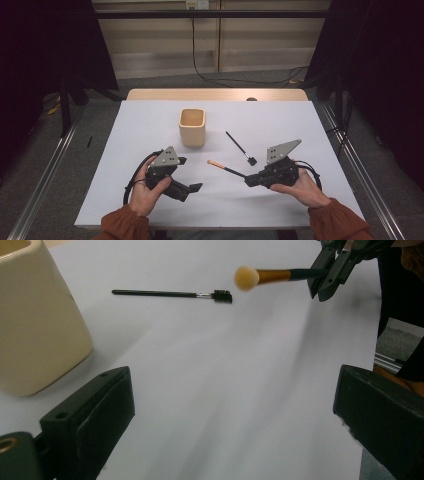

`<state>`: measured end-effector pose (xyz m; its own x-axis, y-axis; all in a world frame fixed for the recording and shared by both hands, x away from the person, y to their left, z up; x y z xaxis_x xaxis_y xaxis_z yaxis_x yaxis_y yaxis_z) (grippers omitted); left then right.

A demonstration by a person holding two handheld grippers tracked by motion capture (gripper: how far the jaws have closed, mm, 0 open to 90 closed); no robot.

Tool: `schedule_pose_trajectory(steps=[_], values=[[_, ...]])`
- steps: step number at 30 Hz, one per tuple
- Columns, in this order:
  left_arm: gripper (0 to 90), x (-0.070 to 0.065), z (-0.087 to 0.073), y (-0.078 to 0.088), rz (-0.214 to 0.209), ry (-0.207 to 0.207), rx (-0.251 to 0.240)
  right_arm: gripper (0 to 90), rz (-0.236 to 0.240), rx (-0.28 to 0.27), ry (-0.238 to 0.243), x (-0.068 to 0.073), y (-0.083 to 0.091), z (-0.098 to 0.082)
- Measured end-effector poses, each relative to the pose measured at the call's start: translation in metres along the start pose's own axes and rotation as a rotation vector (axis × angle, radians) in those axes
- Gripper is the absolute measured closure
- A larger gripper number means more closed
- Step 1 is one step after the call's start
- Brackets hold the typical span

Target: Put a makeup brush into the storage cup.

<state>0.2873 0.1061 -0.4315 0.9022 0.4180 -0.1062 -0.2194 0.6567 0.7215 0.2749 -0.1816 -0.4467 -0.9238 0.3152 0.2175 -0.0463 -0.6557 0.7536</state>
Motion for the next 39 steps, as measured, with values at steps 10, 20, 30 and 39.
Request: schedule_pose_trajectory(steps=[10, 20, 30, 39], values=[[2.9, 0.0028, -0.0013, -0.001, 0.003, 0.014, -0.013, 85.1, -0.002, -0.097, -0.009, 0.0019, 0.0032, 0.0026], [2.8, 0.0035, -0.0029, -0.0008, 0.012, 0.023, -0.02, 85.1, -0.004, -0.195, 0.005, 0.0046, 0.0045, 0.0058], [2.8, 0.0024, -0.0012, 0.0029, 0.009, 0.028, -0.069, 85.1, -0.009, -0.23, 0.006, 0.0028, 0.005, 0.0053], [2.8, -0.005, 0.0067, -0.002, -0.029, 0.012, -0.124, 85.1, -0.016, -0.251, 0.017, 0.0039, 0.0066, 0.0069]])
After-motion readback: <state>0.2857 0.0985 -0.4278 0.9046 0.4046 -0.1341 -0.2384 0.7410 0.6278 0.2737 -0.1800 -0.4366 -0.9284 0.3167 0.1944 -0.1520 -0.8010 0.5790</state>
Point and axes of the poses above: each handheld gripper's, and its own axes: y roughly backward along the jaws, z roughly out of its top, x roughly to its left, the point moved 4 cm from there along -y, roughly forward along the jaws, and after that the axes turned 12 degrees about x, right-handed, at the moved point
